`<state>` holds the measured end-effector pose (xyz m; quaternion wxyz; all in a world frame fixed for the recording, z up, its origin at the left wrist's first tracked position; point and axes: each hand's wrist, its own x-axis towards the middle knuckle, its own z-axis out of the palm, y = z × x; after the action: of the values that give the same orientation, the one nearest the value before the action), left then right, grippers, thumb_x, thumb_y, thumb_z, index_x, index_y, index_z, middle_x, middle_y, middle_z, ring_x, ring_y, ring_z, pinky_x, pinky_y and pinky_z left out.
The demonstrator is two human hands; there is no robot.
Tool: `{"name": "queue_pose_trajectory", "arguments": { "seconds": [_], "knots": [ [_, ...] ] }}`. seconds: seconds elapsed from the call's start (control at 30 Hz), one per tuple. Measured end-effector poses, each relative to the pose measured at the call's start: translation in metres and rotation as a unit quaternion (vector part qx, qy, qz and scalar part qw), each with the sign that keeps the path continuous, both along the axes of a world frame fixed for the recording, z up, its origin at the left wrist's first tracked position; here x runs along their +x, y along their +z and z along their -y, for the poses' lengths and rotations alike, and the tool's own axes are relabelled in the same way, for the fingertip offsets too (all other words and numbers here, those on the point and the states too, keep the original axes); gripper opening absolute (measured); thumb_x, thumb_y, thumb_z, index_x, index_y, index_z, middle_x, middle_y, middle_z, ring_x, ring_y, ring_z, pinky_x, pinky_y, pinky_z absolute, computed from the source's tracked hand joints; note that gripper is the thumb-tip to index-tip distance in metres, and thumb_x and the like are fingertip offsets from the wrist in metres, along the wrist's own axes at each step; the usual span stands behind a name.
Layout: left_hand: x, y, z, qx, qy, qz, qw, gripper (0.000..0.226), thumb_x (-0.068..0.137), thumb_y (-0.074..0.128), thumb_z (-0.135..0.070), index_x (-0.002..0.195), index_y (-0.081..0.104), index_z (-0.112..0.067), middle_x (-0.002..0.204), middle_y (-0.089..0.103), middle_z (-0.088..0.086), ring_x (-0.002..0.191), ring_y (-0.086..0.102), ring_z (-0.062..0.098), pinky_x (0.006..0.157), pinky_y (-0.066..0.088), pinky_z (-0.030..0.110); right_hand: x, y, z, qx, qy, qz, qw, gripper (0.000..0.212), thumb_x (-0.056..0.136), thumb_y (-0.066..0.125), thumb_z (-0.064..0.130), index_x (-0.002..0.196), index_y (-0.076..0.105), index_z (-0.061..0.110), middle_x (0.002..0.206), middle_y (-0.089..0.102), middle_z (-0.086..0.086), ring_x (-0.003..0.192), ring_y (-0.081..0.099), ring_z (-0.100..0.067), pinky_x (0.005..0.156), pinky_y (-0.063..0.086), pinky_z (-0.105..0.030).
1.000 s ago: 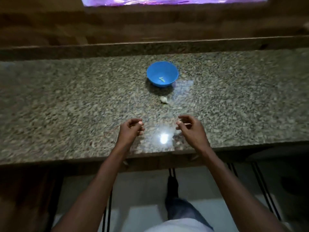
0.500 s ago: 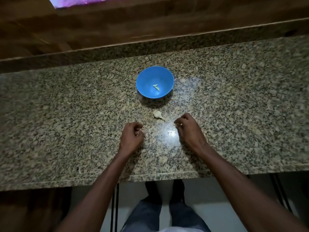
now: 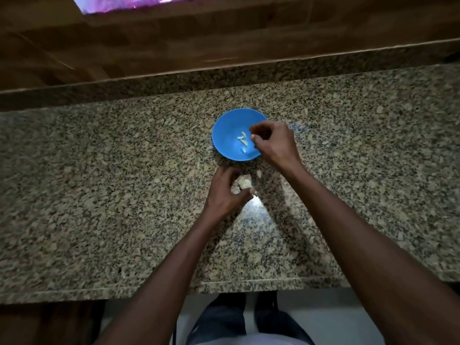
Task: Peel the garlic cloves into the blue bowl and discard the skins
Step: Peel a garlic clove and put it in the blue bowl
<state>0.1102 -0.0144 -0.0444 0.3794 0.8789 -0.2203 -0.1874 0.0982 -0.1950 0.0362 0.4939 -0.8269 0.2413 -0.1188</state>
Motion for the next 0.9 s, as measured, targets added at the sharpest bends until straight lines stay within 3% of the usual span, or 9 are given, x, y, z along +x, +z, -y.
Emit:
{"name": "queue_pose_trajectory", "arguments": {
  "seconds": [0.1,0.2,0.27,0.37,0.53,0.67,0.8,0.9],
  "knots": [
    [0.003,-0.007,0.004,0.017,0.010,-0.005,1.000,0.049,0.084,0.083,-0.041,0.120,0.068,-0.011,0.115,0.049,-0.001,0.097,0.054,0.011,0.086,0.050,0.027,-0.012,-0.007,0.002,0.001,-0.027,0.007,1.000,0.017,0.094,0.072,0.017,0.109,0.079,0.012,0.098,0.078,0.000,0.090,0.074,-0.009,0.085,0.064,-0.033],
    [0.002,-0.011,0.003,0.007,0.032,-0.014,0.999,0.041,0.083,0.085,-0.034,0.115,0.070,-0.013,0.105,0.062,0.004,0.083,0.058,0.007,0.072,0.049,0.014,-0.046,-0.023,-0.002,0.057,-0.047,-0.003,0.997,0.013,0.095,0.073,0.018,0.107,0.078,0.016,0.092,0.078,0.003,0.088,0.075,-0.008,0.078,0.064,-0.028],
    [-0.003,-0.007,0.000,-0.027,0.068,-0.053,0.996,0.037,0.082,0.086,-0.025,0.113,0.071,-0.014,0.096,0.067,0.004,0.078,0.062,0.007,0.069,0.052,0.017,-0.068,-0.040,-0.010,0.102,-0.039,-0.036,0.993,0.013,0.096,0.073,0.020,0.109,0.078,0.019,0.095,0.078,0.004,0.090,0.076,-0.010,0.079,0.065,-0.034],
    [-0.013,0.003,-0.005,-0.098,0.114,-0.120,0.981,0.034,0.084,0.083,-0.013,0.115,0.071,-0.014,0.098,0.073,0.005,0.087,0.071,0.018,0.074,0.062,0.031,-0.087,-0.061,-0.025,0.194,-0.014,-0.080,0.978,0.027,0.098,0.072,0.029,0.123,0.075,0.020,0.109,0.079,0.001,0.099,0.076,-0.015,0.088,0.064,-0.046],
    [-0.028,0.017,-0.016,-0.230,0.163,-0.224,0.933,0.044,0.081,0.081,0.007,0.120,0.068,-0.007,0.115,0.074,0.002,0.104,0.074,0.021,0.080,0.062,0.028,-0.089,-0.071,-0.047,0.340,-0.009,-0.064,0.938,0.028,0.098,0.073,0.016,0.125,0.074,0.010,0.112,0.079,-0.010,0.104,0.076,-0.026,0.094,0.062,-0.046],
    [-0.033,0.021,-0.027,-0.247,0.175,-0.235,0.924,0.040,0.083,0.081,0.004,0.118,0.066,-0.005,0.113,0.074,0.004,0.103,0.075,0.021,0.082,0.063,0.032,-0.091,-0.065,-0.056,0.377,0.004,-0.052,0.925,0.032,0.096,0.074,0.011,0.128,0.072,0.012,0.114,0.077,-0.012,0.102,0.076,-0.026,0.079,0.062,-0.030],
    [-0.036,0.022,-0.036,-0.254,0.186,-0.238,0.919,0.026,0.084,0.082,-0.003,0.107,0.070,0.001,0.099,0.079,0.004,0.093,0.077,0.022,0.073,0.061,0.030,-0.090,-0.062,-0.064,0.422,0.004,-0.054,0.905,0.037,0.097,0.071,0.006,0.133,0.069,0.012,0.125,0.071,-0.020,0.113,0.072,-0.034,0.087,0.063,-0.035],
    [-0.036,0.024,-0.041,-0.250,0.175,-0.218,0.927,0.021,0.085,0.083,-0.008,0.103,0.075,-0.002,0.098,0.079,0.005,0.092,0.077,0.021,0.076,0.062,0.029,-0.093,-0.059,-0.069,0.451,-0.002,-0.049,0.891,0.036,0.096,0.072,0.008,0.132,0.069,0.010,0.126,0.073,-0.015,0.114,0.073,-0.031,0.089,0.062,-0.036]
  ]
}}
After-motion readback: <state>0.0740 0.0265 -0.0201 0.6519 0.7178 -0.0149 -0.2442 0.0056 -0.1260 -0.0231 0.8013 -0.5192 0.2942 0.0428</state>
